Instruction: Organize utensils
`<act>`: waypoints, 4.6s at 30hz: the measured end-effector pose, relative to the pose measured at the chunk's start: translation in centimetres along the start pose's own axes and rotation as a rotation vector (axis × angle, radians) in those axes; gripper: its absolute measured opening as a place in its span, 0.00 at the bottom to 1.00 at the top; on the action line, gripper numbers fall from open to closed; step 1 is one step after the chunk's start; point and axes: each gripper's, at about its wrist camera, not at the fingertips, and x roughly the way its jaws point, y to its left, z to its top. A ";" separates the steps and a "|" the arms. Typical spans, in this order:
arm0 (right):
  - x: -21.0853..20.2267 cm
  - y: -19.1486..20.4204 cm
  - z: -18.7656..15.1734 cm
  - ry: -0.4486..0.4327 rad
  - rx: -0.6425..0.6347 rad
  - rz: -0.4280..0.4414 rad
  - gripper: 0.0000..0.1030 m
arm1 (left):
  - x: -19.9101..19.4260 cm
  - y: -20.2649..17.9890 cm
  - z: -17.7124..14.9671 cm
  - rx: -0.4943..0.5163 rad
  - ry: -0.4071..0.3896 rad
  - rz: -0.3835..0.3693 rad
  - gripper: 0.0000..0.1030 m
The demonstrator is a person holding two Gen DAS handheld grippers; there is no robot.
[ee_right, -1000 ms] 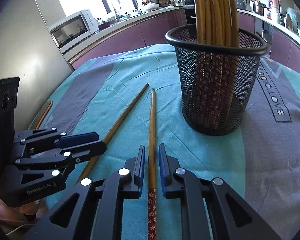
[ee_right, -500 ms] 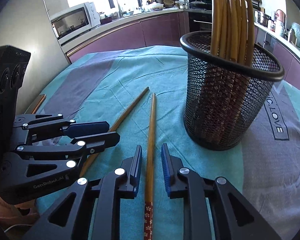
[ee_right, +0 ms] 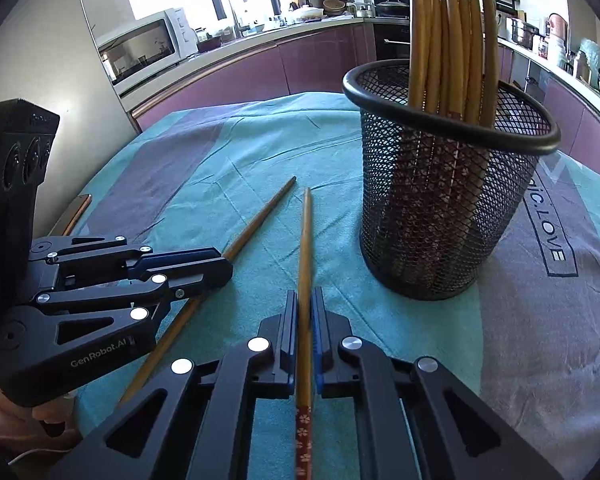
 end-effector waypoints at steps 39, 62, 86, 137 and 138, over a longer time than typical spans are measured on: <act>-7.4 -0.4 -0.1 -0.204 0.016 0.118 0.06 | -5.2 -0.9 0.3 0.010 -0.097 -0.057 0.07; -10.4 -1.8 0.2 -0.293 0.042 0.121 0.06 | -8.0 -1.9 1.5 0.030 -0.150 -0.100 0.07; -12.5 -2.8 1.0 -0.365 0.039 0.109 0.06 | -10.3 -3.0 2.0 0.058 -0.198 -0.129 0.07; -14.0 -3.3 2.7 -0.422 0.027 0.095 0.06 | -12.0 -3.3 4.1 0.083 -0.253 -0.132 0.07; -14.1 -3.3 2.8 -0.424 0.027 0.095 0.06 | -12.0 -3.4 4.2 0.084 -0.254 -0.132 0.07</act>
